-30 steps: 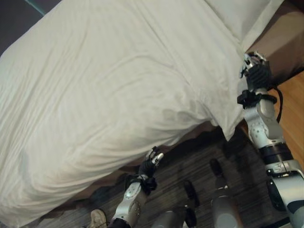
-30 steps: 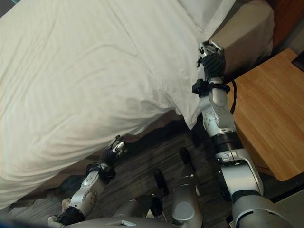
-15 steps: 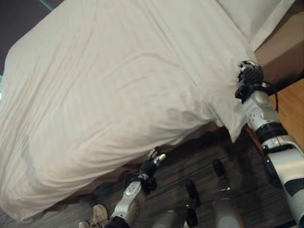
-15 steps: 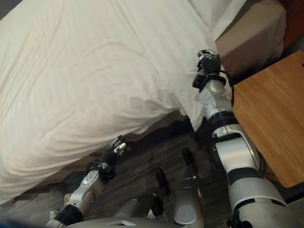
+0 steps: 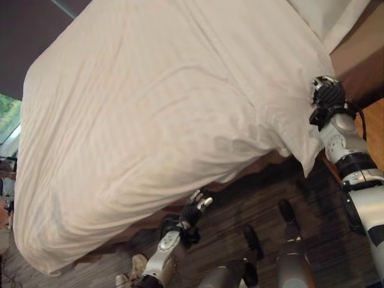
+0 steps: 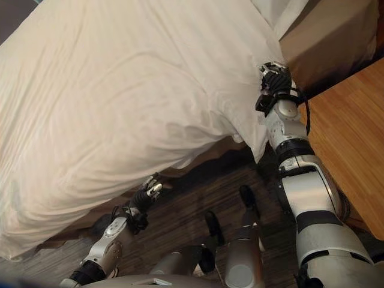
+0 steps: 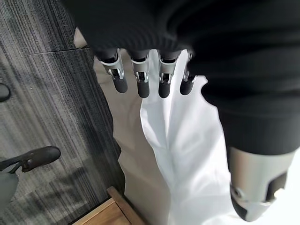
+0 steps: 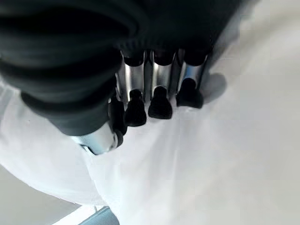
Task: Making the bed.
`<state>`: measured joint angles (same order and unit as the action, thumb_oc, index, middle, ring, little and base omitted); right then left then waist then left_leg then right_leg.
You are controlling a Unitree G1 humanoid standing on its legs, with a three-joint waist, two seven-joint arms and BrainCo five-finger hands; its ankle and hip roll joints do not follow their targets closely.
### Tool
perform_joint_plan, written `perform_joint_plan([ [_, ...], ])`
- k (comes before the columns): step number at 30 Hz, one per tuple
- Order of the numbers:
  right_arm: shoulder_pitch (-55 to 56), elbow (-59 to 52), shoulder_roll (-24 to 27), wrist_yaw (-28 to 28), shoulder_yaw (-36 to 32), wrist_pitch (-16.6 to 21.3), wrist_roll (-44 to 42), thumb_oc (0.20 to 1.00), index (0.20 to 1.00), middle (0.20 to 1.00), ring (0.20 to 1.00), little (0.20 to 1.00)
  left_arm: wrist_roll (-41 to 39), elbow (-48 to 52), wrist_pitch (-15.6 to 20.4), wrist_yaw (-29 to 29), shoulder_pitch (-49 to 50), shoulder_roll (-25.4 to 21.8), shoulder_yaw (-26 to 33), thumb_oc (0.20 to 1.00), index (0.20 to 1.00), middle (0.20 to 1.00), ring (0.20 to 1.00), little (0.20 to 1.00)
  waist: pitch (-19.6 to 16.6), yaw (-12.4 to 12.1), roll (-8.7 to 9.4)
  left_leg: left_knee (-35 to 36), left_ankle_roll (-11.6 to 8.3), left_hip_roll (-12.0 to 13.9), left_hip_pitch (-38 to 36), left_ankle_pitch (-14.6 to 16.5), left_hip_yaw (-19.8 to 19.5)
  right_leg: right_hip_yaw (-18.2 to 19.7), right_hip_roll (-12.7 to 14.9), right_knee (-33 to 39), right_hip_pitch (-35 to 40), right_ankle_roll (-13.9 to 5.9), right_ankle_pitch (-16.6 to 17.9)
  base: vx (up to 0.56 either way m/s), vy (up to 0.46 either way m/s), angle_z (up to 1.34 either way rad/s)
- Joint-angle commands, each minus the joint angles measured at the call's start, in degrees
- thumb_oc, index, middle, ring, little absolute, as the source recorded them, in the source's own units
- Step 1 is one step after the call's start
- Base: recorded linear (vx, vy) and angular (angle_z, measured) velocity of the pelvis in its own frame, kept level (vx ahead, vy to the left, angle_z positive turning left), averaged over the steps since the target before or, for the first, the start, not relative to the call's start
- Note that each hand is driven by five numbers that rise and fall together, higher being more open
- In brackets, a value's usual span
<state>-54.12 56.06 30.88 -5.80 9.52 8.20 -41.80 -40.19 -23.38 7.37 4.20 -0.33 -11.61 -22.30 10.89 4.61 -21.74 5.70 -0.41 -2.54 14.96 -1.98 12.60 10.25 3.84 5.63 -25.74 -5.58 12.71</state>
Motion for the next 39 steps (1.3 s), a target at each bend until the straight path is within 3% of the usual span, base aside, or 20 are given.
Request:
perform_joint_plan([
  [1, 3.99, 2.19, -2.39, 1.78, -0.66, 1.71, -5.59, 0.2, 0.2, 0.2, 0.2, 0.2, 0.49, -0.7, 2.94, 0.46, -2.8, -0.83, -0.82, 1.0, 1.0, 1.0, 1.0, 1.0, 1.67, 1.13, 0.6, -0.7, -4.7, 0.34, 0.29, -2.56, -0.4, 1.67, 1.12, -0.63, 1.12, -3.21, -3.36, 0.01, -0.002, -0.06],
  [11, 18.11, 11.54, -4.29, 2.01, -12.19, 1.74, -10.95, 0.2, 0.2, 0.2, 0.2, 0.2, -0.07, -1.94, 3.4, 0.37, -2.82, 0.4, 0.79, 1.0, 1.0, 1.0, 1.0, 1.0, 2.58, 3.94, -0.02, -0.7, -4.21, -0.16, -0.09, -1.74, -0.15, 2.1, 1.57, -0.63, 1.19, -3.47, -3.62, 0.01, 0.007, -0.04],
  [16, 26.48, 8.81, -6.25, 2.04, -13.0, 1.33, -8.88, 0.2, 0.2, 0.2, 0.2, 0.2, 0.24, -1.25, 3.49, 0.38, -1.65, 0.19, 2.14, 1.0, 1.0, 1.0, 1.0, 1.0, 2.56, 5.05, 2.19, -0.7, -4.2, 0.4, -1.39, -1.35, -0.46, 1.49, 1.37, -0.63, 2.45, -3.32, -3.76, 0.0, -0.012, 0.01],
  [17, 30.72, 4.31, -7.47, 1.65, -12.07, 1.59, -6.46, 0.57, 0.57, 0.57, 0.57, 0.57, 1.06, -1.37, 3.52, -0.03, -1.29, -0.06, 3.37, 1.0, 1.0, 1.0, 1.0, 1.0, 2.22, 5.24, 3.81, -0.7, -4.19, 0.97, -2.46, -1.09, -0.89, 0.99, 1.05, -0.63, 3.64, -3.16, -3.98, -0.02, -0.052, 0.04],
  [18, 30.93, 4.08, -7.59, 1.52, -12.08, 1.55, -6.38, 1.0, 1.0, 1.0, 1.0, 1.0, 1.07, -1.34, 3.52, -0.04, -1.17, -0.12, 3.36, 1.0, 1.0, 1.0, 1.0, 1.0, 2.26, 5.33, 3.86, -0.7, -4.2, 0.98, -2.6, -1.08, -0.95, 0.93, 1.06, -0.63, 3.8, -3.15, -4.01, 0.0, -0.128, 0.09],
  [19, 35.29, -0.14, -9.34, 1.9, -11.7, 1.54, -5.38, 1.0, 1.0, 1.0, 1.0, 1.0, 1.81, -2.83, 3.26, -0.35, -0.63, -0.41, 4.96, 1.0, 1.0, 1.0, 1.0, 1.0, 1.33, 5.41, 6.25, -0.7, -4.15, 1.76, -4.32, -0.64, -1.64, -0.1, 0.7, -0.63, 5.89, -2.97, -4.42, 0.01, -0.087, 0.15],
  [20, 35.31, -0.16, -9.35, 1.89, -11.7, 1.54, -5.37, 1.0, 1.0, 1.0, 1.0, 1.0, 1.81, -2.83, 3.26, -0.35, -0.62, -0.42, 4.96, 1.0, 1.0, 1.0, 1.0, 1.0, 1.38, 5.45, 6.26, -0.7, -4.15, 1.75, -4.37, -0.64, -1.67, -0.12, 0.71, -0.63, 5.96, -2.97, -4.43, 0.02, -0.107, 0.25],
  [21, 37.26, -1.78, -10.41, 2.35, -11.5, 1.48, -5.25, 1.0, 1.0, 1.0, 1.0, 1.0, 2.27, -4.23, 3.14, -0.63, -0.52, -0.42, 5.86, 1.0, 1.0, 1.0, 1.0, 1.0, 0.71, 5.37, 7.39, -0.7, -4.13, 2.14, -5.28, -0.44, -1.88, -0.67, 0.59, -0.63, 7.05, -2.9, -4.65, 0.03, -0.062, 0.27],
  [23, 41.9, -5.89, -13.19, 4.12, -9.36, 1.02, -4.22, 1.0, 1.0, 1.0, 1.0, 1.0, 3.86, -7.44, 2.79, -1.6, -0.18, -0.81, 8.12, 1.0, 1.0, 1.0, 1.0, 1.0, -1.52, 4.76, 11.04, -0.7, -4.09, 3.12, -8.18, 0.07, -2.92, -2.17, 0.15, -0.63, 10.5, -2.75, -5.37, 0.04, -0.079, 0.2],
  [24, 41.9, -5.9, -13.2, 4.12, -9.36, 1.02, -4.22, 1.0, 1.0, 1.0, 1.0, 1.0, 3.86, -7.44, 2.79, -1.6, -0.18, -0.81, 8.12, 1.0, 1.0, 1.0, 1.0, 1.0, -1.49, 4.78, 11.04, -0.7, -4.09, 3.12, -8.22, 0.07, -2.93, -2.18, 0.15, -0.63, 10.54, -2.75, -5.37, 0.02, -0.038, 0.14],
  [28, 46.2, -7.62, -15.88, 5.78, -5.85, -0.1, -2.03, 1.0, 1.0, 1.0, 1.0, 1.0, 7.41, -11.2, 1.82, -2.45, -0.97, -1.24, 8.98, 1.0, 1.0, 1.0, 1.0, 1.0, -4.83, 3.35, 15.59, -0.7, -3.97, 4.12, -11.28, 0.61, -4.9, -4.88, -0.46, -0.63, 14.74, -2.32, -6.35, 0.0, -0.022, 0.21],
  [29, 48.24, -9.99, -16.32, 6.6, -2.27, -0.41, 2.43, 1.0, 1.0, 1.0, 1.0, 1.0, 8.51, -12.7, 1.49, -2.57, -0.93, -1.31, 9.61, 1.0, 1.0, 1.0, 1.0, 1.0, -5.99, 2.46, 17.84, -0.7, -4.04, 4.68, -12.53, 0.92, -6.02, -6.32, -1.03, -0.63, 16.49, -1.9, -7.21, 0.01, -0.026, 0.4],
  [30, 48.28, -10.02, -16.34, 6.58, -2.25, -0.41, 2.45, 1.0, 1.0, 1.0, 1.0, 1.0, 8.51, -12.69, 1.49, -2.57, -0.9, -1.33, 9.61, 1.0, 1.0, 1.0, 1.0, 1.0, -5.94, 2.53, 17.85, -0.7, -4.04, 4.68, -12.6, 0.93, -6.08, -6.38, -1.02, -0.63, 16.59, -1.9, -7.24, 0.01, -0.033, 0.35],
  [32, 50.24, -9.59, -17.67, 6.14, -0.63, -0.54, 4.67, 1.0, 1.0, 1.0, 1.0, 1.0, 12.41, -15.46, 0.81, -3.15, -0.45, -1.78, 9.5, 1.0, 1.0, 1.0, 1.0, 1.0, -7.12, 1.35, 20.72, -0.7, -3.8, 5.3, -14.34, 1.43, -7.08, -7.71, -1.6, -0.78, 19.03, -1.47, -8.22, 0.05, -0.04, 0.28],
  [34, 51.21, -10.57, -18.57, 5.8, -1.06, -0.4, 4.54, 1.0, 1.0, 1.0, 1.0, 1.0, 13.53, -16.53, 0.4, -3.18, 0.49, -1.74, 9.78, 1.0, 1.0, 1.0, 1.0, 1.0, -7.68, 0.98, 22.14, -0.7, -3.67, 5.56, -15.35, 1.82, -7.66, -8.3, -1.81, -1.0, 20.4, -1.35, -8.77, 0.05, -0.012, 0.34],
  [39, 53.35, -14.58, -18.53, 6.41, 0.13, -0.03, 6.65, 1.0, 1.0, 1.0, 1.0, 1.0, 14.73, -17.19, 0.2, -3.04, 2.83, -1.75, 10.74, 1.0, 1.0, 1.0, 1.0, 1.0, -8.84, 0.1, 24.28, -0.7, -3.37, 5.62, -16.41, 2.38, -8.77, -9.39, -1.76, -1.11, 22.2, -1.33, -9.38, 0.03, 0.017, 0.09],
])
